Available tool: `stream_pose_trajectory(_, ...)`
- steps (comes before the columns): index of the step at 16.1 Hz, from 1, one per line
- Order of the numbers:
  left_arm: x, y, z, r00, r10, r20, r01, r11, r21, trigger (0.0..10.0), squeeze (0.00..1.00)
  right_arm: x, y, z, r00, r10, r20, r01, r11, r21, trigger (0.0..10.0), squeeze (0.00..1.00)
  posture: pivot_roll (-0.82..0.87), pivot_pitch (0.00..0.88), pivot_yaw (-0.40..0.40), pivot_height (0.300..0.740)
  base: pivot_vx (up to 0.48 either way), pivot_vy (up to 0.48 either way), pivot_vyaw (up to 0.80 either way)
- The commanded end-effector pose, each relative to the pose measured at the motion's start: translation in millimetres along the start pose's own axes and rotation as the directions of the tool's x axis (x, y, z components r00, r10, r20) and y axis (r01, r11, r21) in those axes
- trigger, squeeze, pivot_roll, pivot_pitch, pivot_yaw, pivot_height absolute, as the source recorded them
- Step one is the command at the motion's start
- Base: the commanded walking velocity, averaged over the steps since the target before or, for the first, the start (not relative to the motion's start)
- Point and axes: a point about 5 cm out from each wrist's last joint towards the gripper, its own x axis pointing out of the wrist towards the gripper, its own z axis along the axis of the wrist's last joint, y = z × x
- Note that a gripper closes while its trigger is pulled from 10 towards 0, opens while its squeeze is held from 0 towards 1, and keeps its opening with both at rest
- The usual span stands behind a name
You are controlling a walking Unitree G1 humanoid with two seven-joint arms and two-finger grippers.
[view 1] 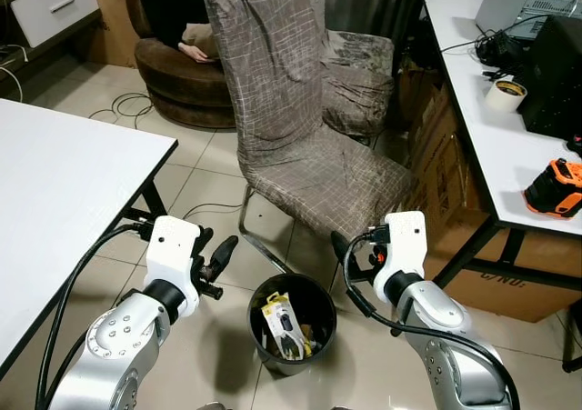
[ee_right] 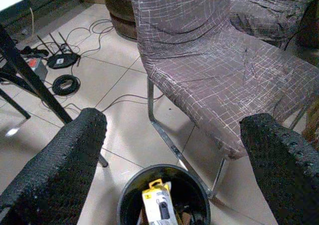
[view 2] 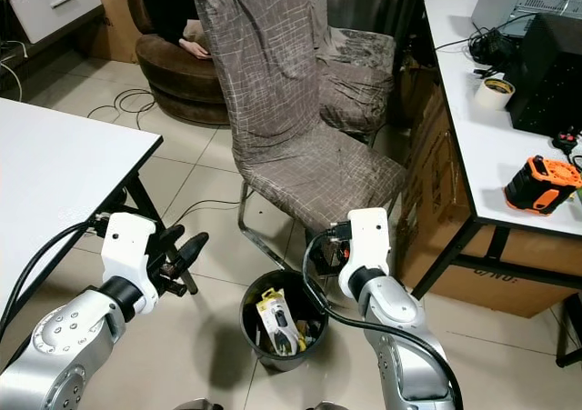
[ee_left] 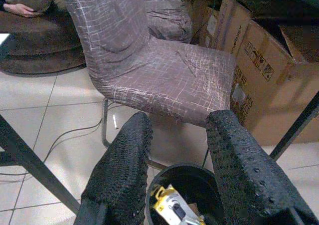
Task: Picking trash to rubbish bin
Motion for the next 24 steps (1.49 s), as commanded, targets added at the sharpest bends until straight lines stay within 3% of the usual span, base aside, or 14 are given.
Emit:
stream_pose_trajectory(1, 2.4, -0.7, -0.4, 1.0, -0.005, -0.004, 0.005, 1.0, 0.007, 10.0, 0.0, 1.1, -0.8, 0.6, 1.0, 0.0, -0.005, 0.0, 1.0, -0.001, 10.0, 0.0, -0.01, 0.04, -0.043, 0.74, 0.0, 0.0, 0.0)
stream_pose_trajectory(6, 2.9, -0.6, -0.8, 1.0, -0.004, -0.006, 0.004, 1.0, 0.012, 10.0, 0.0, 1.4, -1.3, 0.3, 1.0, 0.0, -0.007, 0.0, 1.0, -0.004, 10.0, 0.0, -0.01, 0.042, -0.043, 0.74, -0.096, 0.0, 0.0)
stream_pose_trajectory(21, 3.5, -1.3, -1.8, 1.0, -0.009, -0.011, 0.009, 1.0, 0.025, 10.0, 0.0, 2.5, -2.8, 1.5, 1.0, -0.005, 0.014, 0.005, 1.0, -0.01, 10.0, 0.0, -0.01, 0.044, -0.044, 0.74, -0.317, 0.0, 0.0)
stream_pose_trajectory(22, 3.7, -1.4, -1.8, 1.0, -0.009, -0.01, 0.009, 1.0, 0.025, 10.0, 0.0, 2.4, -2.3, 3.4, 0.999, 0.009, 0.04, -0.007, 0.999, -0.037, 10.0, 0.0, -0.01, 0.045, -0.045, 0.74, -0.319, 0.0, 0.0)
stream_pose_trajectory(24, 3.4, -1.1, -2.9, 1.0, -0.008, -0.008, 0.009, 1.0, 0.024, 10.0, 0.0, 1.9, -0.6, 8.9, 0.991, 0.037, 0.132, -0.012, 0.982, -0.19, 10.0, 0.0, -0.01, 0.043, -0.044, 0.74, -0.321, 0.0, 0.0)
